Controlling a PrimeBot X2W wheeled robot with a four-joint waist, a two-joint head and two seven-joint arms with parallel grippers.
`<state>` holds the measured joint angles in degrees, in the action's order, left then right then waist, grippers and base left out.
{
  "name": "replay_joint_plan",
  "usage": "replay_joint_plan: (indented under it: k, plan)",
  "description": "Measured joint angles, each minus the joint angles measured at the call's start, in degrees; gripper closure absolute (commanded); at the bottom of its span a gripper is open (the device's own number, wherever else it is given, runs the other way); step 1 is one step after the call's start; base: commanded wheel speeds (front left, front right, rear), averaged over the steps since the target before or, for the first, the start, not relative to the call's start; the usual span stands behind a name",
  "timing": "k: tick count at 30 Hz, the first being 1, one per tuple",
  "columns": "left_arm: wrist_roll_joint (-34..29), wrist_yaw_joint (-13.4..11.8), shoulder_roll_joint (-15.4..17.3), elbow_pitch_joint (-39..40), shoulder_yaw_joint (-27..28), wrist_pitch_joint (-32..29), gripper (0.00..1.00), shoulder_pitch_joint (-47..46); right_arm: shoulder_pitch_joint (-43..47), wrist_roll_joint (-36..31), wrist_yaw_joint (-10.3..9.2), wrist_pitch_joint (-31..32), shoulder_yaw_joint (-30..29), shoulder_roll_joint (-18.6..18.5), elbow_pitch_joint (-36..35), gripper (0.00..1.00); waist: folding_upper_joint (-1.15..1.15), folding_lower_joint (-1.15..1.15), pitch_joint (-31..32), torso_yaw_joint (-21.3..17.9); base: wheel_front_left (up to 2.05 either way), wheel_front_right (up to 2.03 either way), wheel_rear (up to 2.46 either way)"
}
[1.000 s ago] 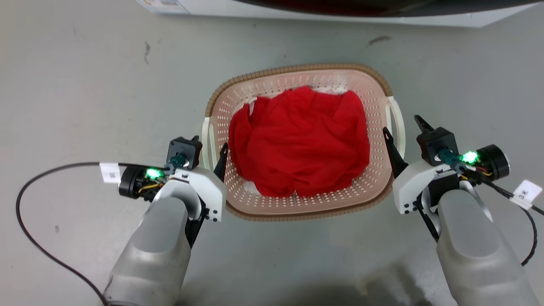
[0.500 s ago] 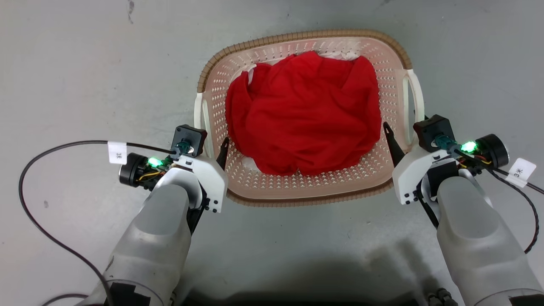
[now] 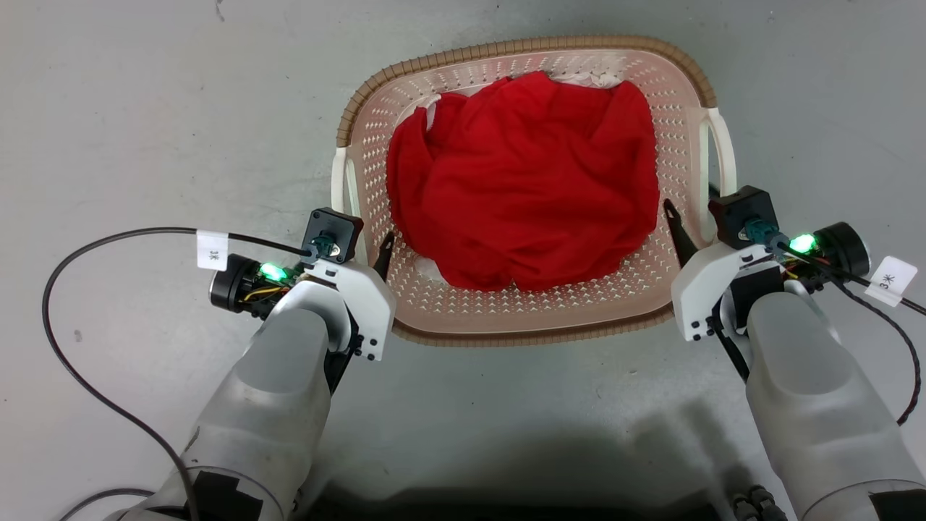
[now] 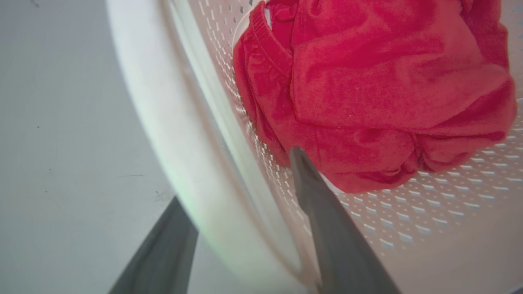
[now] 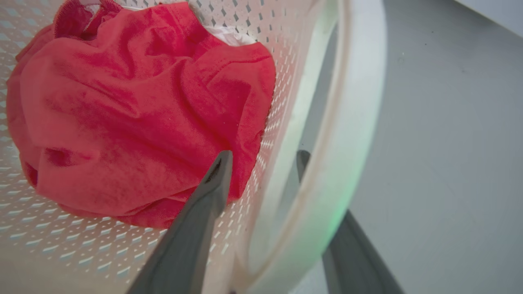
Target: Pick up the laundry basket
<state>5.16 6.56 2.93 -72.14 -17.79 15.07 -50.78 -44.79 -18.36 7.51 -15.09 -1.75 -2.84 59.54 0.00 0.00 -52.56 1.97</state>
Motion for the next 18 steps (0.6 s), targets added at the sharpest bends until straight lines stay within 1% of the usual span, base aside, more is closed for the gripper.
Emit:
replay_joint_plan:
  k: [1, 3, 10, 18]
  plan:
    - [0.4, 0.0, 0.0, -0.1, -0.3, 0.0, 1.00, 0.0, 0.0, 0.2, 0.01, 0.0, 0.2, 0.0, 0.5, 1.00, 0.00, 0.00, 0.1, 0.0, 0.00, 0.00, 0.00]
    - [1.1, -0.1, -0.5, -0.3, -0.7, 0.0, 1.00, 0.0, -0.1, 0.6, 0.00, 0.0, 0.2, 0.3, 0.9, 1.00, 0.00, 0.00, 0.4, 0.0, 0.00, 0.00, 0.00]
    - [2.8, -0.5, -0.5, -0.8, -2.0, 0.0, 1.00, 0.9, 0.0, 1.8, -0.02, 0.0, 0.5, 0.5, 2.9, 1.00, 0.00, 0.00, 2.9, -0.1, 0.00, 0.00, 0.00]
    - [4.8, -1.0, -0.5, -1.4, -2.8, -1.2, 1.00, 4.0, 1.0, 4.9, -0.02, 0.0, 3.4, 0.5, 6.4, 1.00, 0.00, -0.01, 9.2, -0.5, 0.00, 0.00, 0.00]
